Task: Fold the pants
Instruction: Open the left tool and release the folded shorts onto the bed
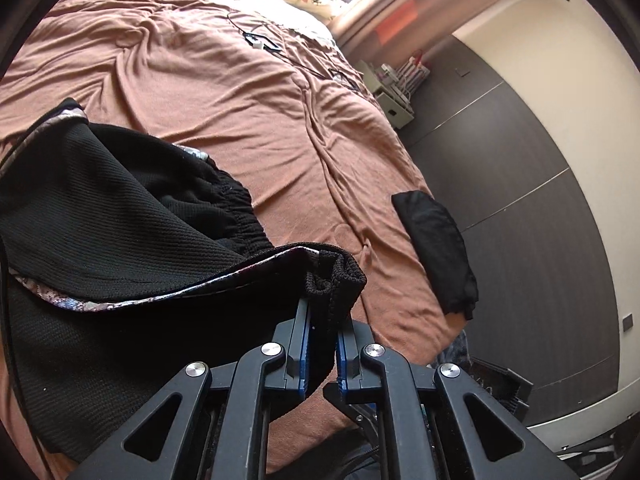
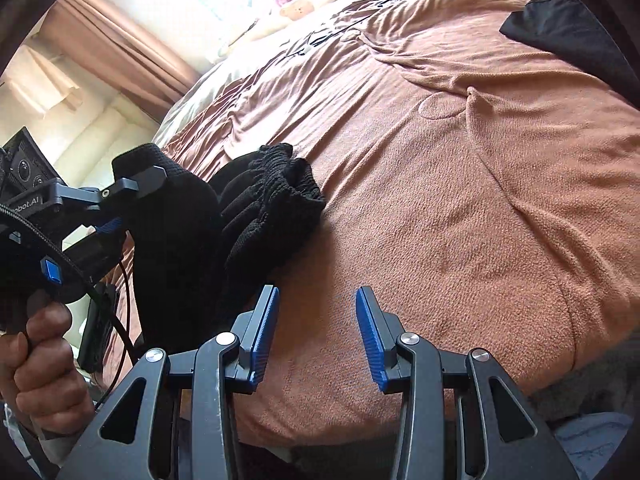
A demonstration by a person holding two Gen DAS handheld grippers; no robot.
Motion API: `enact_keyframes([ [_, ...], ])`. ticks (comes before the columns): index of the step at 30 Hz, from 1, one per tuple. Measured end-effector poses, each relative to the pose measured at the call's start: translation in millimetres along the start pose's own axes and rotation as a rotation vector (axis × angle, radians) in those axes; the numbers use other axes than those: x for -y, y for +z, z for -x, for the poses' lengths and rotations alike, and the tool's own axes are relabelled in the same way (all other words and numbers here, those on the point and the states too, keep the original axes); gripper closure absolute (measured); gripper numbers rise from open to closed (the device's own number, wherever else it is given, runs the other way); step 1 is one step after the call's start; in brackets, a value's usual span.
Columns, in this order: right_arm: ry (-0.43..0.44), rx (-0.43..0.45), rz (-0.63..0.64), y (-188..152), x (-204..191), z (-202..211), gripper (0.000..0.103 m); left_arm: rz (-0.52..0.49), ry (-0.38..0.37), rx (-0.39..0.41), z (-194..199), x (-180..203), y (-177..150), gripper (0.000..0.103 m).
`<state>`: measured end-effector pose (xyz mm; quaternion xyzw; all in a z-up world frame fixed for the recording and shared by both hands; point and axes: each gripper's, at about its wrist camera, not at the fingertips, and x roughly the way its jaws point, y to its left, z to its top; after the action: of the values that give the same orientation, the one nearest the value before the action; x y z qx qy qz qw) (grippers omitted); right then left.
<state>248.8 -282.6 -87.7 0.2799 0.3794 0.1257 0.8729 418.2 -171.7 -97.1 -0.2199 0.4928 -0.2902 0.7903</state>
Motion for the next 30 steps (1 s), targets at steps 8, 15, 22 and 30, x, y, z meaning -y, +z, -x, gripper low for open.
enact_keyframes([
  [8, -0.037, 0.032, 0.043, -6, -10, 13, 0.065, 0.052, -0.043, -0.031, 1, -16, -11, 0.032],
  [15, -0.040, 0.031, 0.067, -6, -17, 13, 0.045, 0.084, 0.000, 0.007, 26, -44, -10, 0.024],
  [22, -0.027, 0.015, 0.100, -3, -22, 8, 0.038, 0.131, 0.072, 0.044, 48, -85, -7, 0.017],
  [30, 0.047, 0.004, 0.142, -4, -30, -3, 0.019, 0.193, 0.146, 0.069, 69, -131, -5, 0.013],
])
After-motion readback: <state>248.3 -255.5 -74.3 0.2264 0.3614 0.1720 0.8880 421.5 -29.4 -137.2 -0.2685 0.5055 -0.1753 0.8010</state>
